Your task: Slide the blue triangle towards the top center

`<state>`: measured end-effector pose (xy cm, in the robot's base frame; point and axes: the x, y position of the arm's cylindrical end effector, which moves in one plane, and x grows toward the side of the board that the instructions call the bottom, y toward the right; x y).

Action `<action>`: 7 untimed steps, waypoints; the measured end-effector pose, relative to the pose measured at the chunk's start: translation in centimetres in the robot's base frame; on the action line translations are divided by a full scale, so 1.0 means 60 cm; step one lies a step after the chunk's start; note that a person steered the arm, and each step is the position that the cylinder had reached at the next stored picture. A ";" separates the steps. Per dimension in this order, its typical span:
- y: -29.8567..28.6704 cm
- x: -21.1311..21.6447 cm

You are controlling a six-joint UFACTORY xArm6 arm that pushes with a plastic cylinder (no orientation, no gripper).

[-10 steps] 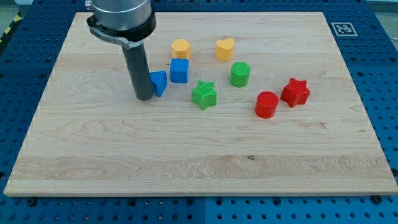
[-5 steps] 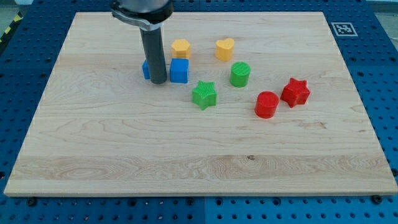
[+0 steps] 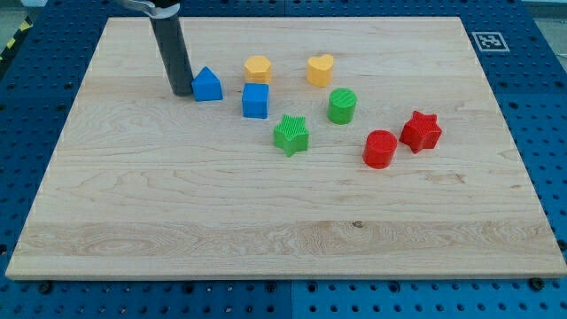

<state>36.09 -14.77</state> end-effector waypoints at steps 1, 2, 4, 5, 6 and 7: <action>0.015 0.000; 0.034 0.000; 0.023 0.020; 0.031 0.031; 0.042 0.055; 0.070 0.057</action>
<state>39.49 -10.56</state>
